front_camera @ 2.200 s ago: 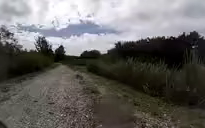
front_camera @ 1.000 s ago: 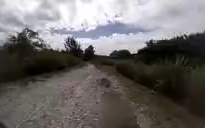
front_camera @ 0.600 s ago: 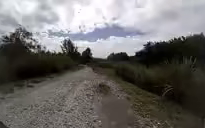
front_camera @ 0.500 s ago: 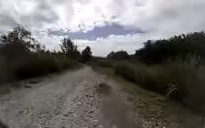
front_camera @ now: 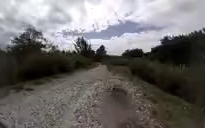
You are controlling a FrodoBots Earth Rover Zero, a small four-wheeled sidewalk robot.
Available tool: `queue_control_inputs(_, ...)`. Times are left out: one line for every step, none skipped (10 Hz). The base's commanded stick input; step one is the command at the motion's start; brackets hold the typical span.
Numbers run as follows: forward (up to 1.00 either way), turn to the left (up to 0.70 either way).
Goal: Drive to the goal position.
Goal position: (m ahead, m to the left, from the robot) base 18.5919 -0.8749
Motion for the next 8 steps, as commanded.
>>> queue_control_inputs(0.85,0.0)
queue_control_inputs(0.85,0.0)
queue_control_inputs(0.85,0.0)
queue_control_inputs(0.85,0.0)
queue_control_inputs(0.85,0.0)
queue_control_inputs(0.85,0.0)
queue_control_inputs(0.85,0.0)
queue_control_inputs(0.85,0.0)
